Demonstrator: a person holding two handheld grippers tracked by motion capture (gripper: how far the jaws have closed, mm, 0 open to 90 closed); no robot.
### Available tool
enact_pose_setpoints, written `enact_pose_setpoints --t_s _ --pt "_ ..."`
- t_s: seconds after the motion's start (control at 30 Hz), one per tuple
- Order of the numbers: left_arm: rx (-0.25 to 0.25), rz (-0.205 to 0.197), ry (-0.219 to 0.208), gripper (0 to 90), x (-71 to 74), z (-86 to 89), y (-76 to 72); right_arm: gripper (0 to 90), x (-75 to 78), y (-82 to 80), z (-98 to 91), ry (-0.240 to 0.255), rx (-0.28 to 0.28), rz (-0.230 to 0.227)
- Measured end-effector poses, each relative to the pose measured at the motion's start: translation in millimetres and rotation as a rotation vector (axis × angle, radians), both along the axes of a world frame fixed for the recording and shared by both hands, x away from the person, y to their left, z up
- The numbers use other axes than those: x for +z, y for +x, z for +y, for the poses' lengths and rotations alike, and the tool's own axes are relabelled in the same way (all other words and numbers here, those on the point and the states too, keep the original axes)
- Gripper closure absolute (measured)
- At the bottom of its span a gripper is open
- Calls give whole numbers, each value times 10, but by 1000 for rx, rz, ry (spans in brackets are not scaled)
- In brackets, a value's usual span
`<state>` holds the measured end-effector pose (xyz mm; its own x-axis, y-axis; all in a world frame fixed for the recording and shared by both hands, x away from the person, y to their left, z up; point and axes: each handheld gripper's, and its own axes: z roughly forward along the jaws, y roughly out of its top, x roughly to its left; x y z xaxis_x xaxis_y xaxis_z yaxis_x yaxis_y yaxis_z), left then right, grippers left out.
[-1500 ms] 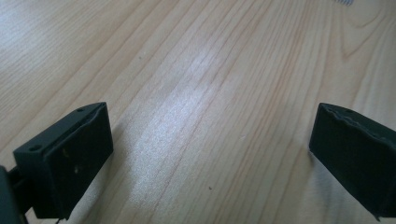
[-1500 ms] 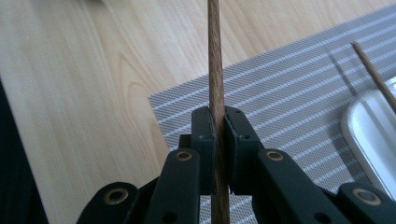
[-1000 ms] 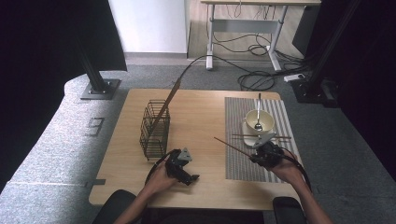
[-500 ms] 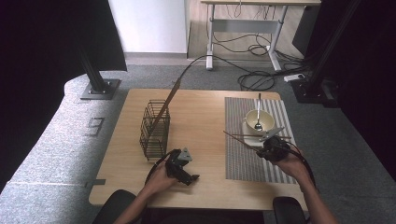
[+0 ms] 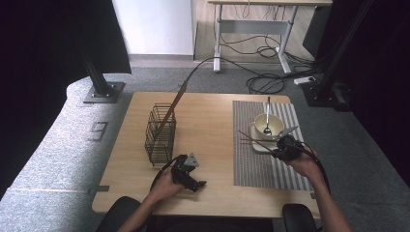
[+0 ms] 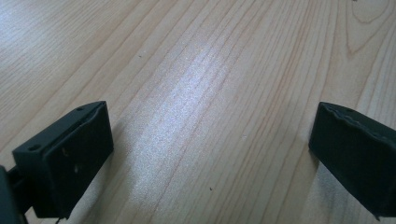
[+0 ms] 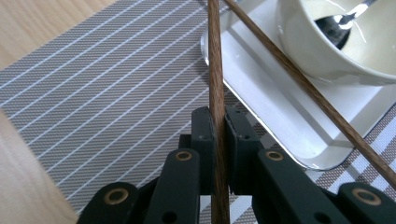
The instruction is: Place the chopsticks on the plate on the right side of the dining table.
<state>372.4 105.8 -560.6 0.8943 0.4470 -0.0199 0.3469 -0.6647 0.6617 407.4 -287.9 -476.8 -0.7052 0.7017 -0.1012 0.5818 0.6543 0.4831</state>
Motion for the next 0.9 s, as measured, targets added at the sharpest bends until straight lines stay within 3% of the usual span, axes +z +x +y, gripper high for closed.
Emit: enact_pose_setpoints --t_s 0.9 --pt "0 0 0 0 0 0 0 822 -262 427 -208 -31 -61 53"
